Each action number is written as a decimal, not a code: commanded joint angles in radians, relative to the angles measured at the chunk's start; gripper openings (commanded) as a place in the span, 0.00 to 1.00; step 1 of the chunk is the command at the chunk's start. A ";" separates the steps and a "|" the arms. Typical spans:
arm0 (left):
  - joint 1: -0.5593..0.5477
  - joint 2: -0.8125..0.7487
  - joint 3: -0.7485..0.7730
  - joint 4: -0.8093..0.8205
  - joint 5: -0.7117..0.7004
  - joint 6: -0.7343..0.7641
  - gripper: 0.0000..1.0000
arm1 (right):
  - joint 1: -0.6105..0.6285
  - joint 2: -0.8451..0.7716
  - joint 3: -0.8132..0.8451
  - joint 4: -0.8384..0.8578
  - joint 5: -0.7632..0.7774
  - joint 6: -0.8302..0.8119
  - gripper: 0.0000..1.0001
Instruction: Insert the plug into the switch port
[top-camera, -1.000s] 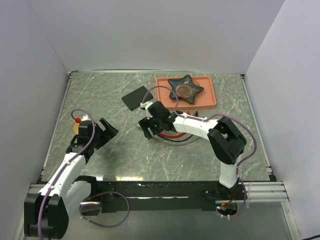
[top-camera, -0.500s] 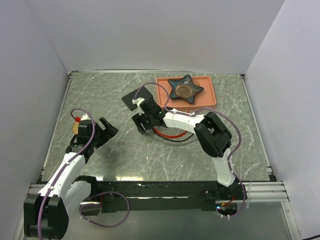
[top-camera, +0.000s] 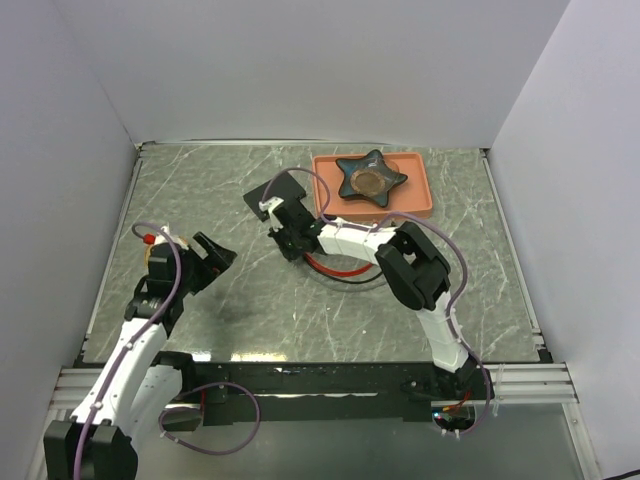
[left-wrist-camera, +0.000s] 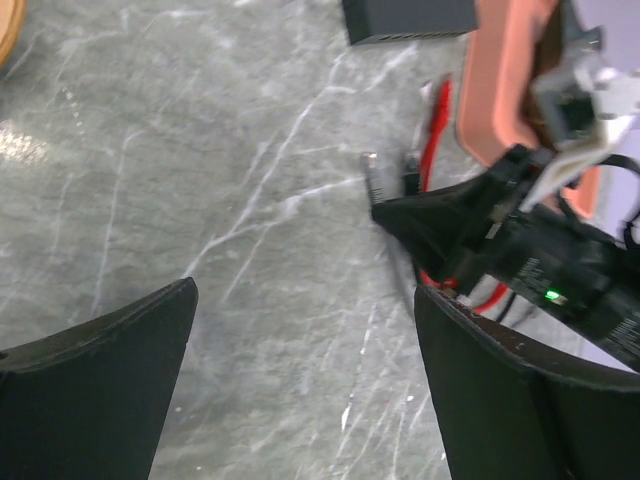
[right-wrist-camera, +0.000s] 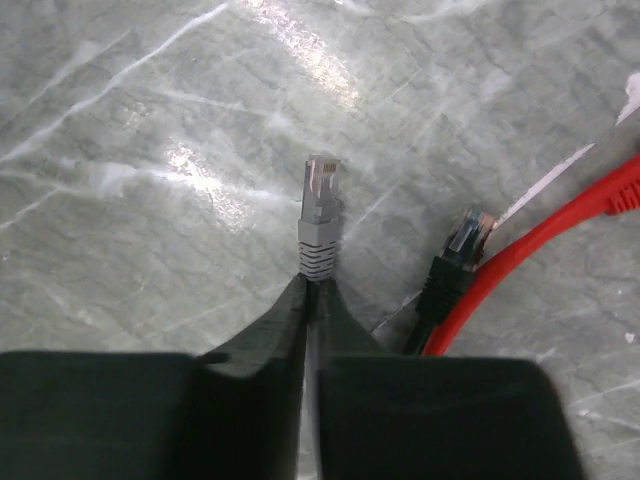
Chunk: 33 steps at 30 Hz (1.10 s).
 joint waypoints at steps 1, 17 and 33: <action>0.000 -0.066 -0.003 0.024 0.028 -0.025 0.96 | 0.011 0.044 0.026 -0.030 -0.020 -0.011 0.00; 0.000 -0.148 -0.104 0.266 0.285 0.005 0.96 | 0.002 -0.469 -0.352 0.134 -0.489 -0.011 0.00; -0.022 -0.358 -0.207 0.589 0.575 -0.025 0.79 | -0.038 -0.611 -0.410 0.192 -0.874 0.022 0.00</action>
